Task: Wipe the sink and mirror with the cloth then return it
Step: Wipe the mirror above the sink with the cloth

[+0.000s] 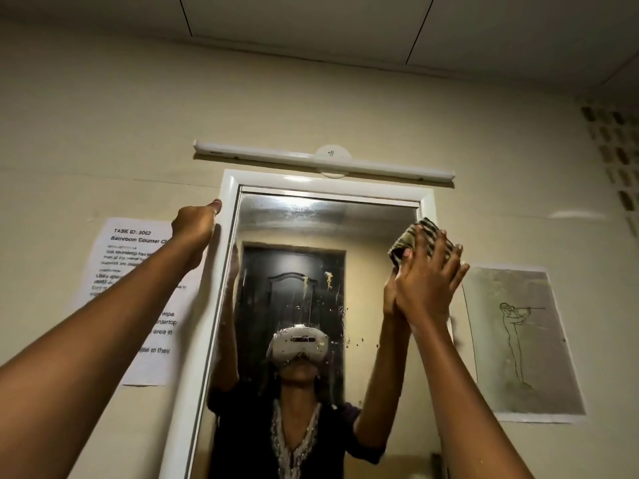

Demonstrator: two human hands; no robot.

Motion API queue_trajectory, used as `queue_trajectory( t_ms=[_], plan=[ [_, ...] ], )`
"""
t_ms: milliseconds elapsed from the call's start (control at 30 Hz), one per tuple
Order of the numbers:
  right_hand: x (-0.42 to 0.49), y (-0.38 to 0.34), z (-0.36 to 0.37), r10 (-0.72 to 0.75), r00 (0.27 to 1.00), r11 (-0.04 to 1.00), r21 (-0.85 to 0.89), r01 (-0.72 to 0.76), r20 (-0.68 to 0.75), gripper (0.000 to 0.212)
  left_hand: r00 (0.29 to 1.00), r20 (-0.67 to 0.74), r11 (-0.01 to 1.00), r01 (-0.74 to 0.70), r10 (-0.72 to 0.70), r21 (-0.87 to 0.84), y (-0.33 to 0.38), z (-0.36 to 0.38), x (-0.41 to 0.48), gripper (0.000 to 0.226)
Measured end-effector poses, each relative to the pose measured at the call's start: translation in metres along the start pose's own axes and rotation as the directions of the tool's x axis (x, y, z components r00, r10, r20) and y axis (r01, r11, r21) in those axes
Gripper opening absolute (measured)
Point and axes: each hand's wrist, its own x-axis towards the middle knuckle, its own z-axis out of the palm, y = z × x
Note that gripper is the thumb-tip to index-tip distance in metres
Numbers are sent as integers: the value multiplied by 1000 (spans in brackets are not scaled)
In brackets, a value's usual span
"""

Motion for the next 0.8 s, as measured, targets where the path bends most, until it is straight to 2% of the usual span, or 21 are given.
queue_trajectory(
  t_ms=[67, 133, 200, 267, 333, 400, 467, 533, 667, 733, 800],
  plan=[
    [-20, -14, 4, 113, 994, 993, 29, -112, -8, 50, 999, 42, 1000, 27, -26, -16, -9, -5, 15, 74],
    [-35, -36, 8, 228, 973, 971, 71, -229, 22, 50, 996, 81, 998, 49, -47, -27, -6, -7, 7, 71],
    [-42, -66, 14, 248, 965, 960, 111, -256, 79, 51, 994, 97, 998, 55, -53, -21, 3, -10, -10, 64],
    [-46, -104, 20, 118, 986, 980, 147, -134, 113, 53, 991, 120, 997, 70, -66, -24, 6, -11, -20, 58],
    [-56, -149, 23, -133, 976, 971, 222, 93, 174, 56, 987, 140, 996, 86, -80, -35, 8, -9, -26, 53],
    [-79, -193, 26, -377, 893, 906, 298, 301, 245, 57, 981, 168, 993, 103, -93, -52, 6, -11, -27, 54],
    [-109, -219, 29, -504, 818, 849, 331, 412, 275, 54, 978, 174, 992, 121, -115, -21, 0, -19, -22, 65],
    [-130, -224, 34, -555, 780, 821, 340, 458, 289, 50, 982, 112, 987, 144, -151, 65, -15, -29, -14, 77],
    [-126, -182, 38, -672, 689, 740, 257, 621, 273, 51, 996, -42, 972, 86, -78, 218, -35, -32, -34, 52],
    [-111, -148, 31, -647, 715, 762, 202, 615, 265, 53, 998, -37, 973, 60, -53, 221, -39, -25, -42, 33],
    [-94, -104, 22, -517, 822, 856, 124, 502, 238, 53, 998, -59, 966, 21, -6, 259, -40, -22, -45, 30]
  ],
)
